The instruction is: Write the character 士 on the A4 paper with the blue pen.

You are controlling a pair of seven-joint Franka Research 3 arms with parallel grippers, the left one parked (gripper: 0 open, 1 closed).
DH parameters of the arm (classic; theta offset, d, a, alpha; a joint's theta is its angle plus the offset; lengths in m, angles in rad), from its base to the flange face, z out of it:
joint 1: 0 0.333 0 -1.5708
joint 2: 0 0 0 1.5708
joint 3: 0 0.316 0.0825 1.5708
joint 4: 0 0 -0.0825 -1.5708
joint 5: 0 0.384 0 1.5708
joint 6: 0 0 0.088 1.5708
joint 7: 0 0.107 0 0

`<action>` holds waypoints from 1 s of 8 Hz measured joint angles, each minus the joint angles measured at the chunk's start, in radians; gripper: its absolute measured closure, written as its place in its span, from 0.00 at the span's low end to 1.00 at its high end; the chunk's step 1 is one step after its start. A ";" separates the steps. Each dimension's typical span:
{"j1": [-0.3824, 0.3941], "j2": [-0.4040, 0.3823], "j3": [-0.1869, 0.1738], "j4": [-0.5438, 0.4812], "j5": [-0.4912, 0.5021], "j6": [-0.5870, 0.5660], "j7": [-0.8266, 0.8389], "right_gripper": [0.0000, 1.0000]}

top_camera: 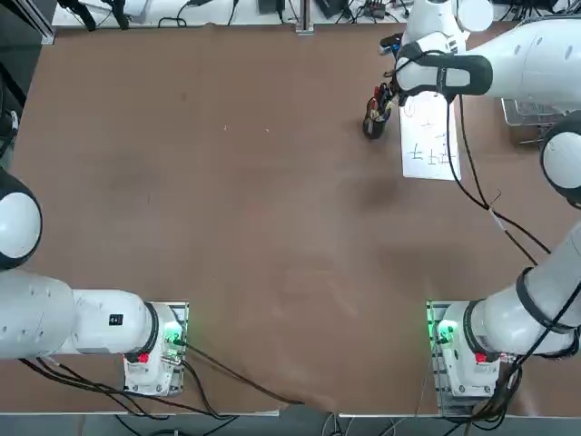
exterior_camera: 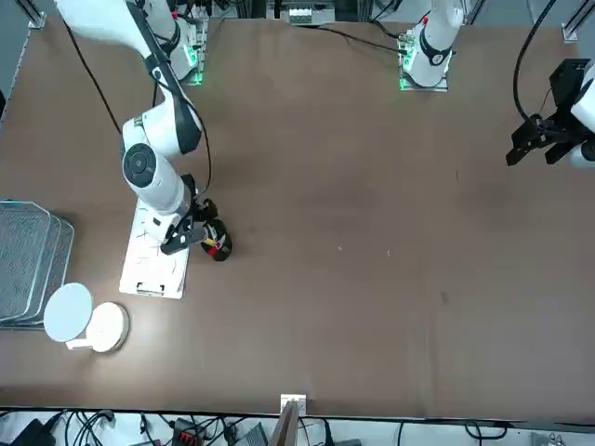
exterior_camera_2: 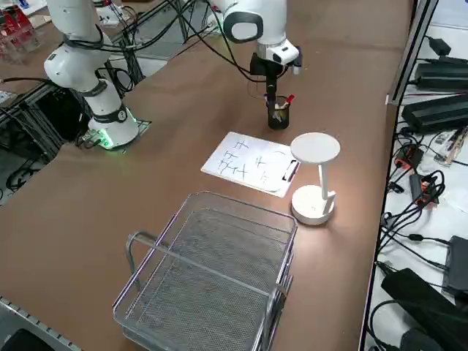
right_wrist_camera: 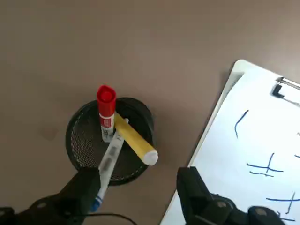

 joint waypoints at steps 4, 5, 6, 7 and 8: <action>-0.029 -0.161 -0.002 0.053 0.030 -0.171 0.000 0.00; -0.049 -0.216 -0.004 0.054 0.048 -0.216 -0.001 0.00; -0.064 -0.264 -0.013 0.054 0.060 -0.255 -0.001 0.00; -0.072 -0.304 -0.035 0.054 0.069 -0.280 -0.001 0.00; -0.075 -0.340 -0.058 0.054 0.079 -0.297 -0.002 0.00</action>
